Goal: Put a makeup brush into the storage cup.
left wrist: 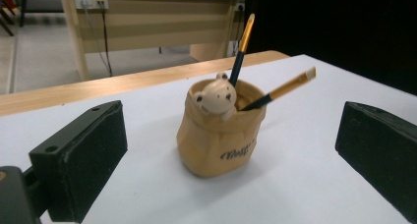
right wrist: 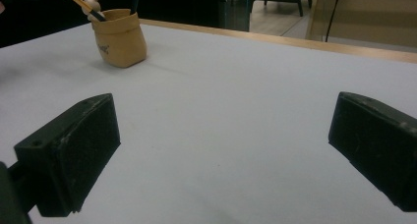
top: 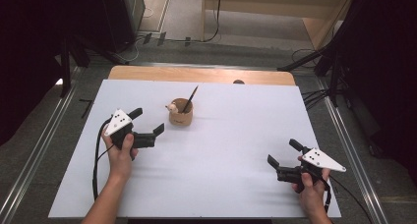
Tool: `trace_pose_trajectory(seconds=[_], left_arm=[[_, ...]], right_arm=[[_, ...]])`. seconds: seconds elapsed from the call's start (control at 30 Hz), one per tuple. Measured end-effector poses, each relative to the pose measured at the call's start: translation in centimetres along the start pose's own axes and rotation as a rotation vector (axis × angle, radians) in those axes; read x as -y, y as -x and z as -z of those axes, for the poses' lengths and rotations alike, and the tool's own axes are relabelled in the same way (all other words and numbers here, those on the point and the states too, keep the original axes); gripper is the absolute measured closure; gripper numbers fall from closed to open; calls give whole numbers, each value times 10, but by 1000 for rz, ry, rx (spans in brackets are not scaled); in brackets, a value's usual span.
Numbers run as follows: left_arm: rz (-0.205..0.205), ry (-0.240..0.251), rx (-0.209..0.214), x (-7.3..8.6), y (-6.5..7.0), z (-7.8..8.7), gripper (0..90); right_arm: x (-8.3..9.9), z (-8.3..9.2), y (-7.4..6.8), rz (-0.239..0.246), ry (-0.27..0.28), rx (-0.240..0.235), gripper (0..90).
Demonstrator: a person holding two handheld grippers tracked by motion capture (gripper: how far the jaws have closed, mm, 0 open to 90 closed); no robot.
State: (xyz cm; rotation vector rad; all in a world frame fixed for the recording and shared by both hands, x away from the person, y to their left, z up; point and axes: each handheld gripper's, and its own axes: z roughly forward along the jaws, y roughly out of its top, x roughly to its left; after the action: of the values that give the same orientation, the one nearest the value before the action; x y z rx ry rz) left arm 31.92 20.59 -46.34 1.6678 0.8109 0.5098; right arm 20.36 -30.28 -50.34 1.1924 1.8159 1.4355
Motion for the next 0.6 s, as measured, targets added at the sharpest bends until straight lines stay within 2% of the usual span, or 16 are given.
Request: trace_pose_trajectory(seconds=[0.3, 0.43, 0.6], left_arm=[[-7, 3, -6, 14, 8, 25, 0], [-20, 2, 0, 19, 8, 36, 0], [-24, -9, -18, 27, 7, 49, 0]], right_arm=[[1, -1, 0, 0, -2, 9, 0], [1, -1, 0, 3, -5, 11, 0], [1, -1, 0, 2, -6, 17, 0]])
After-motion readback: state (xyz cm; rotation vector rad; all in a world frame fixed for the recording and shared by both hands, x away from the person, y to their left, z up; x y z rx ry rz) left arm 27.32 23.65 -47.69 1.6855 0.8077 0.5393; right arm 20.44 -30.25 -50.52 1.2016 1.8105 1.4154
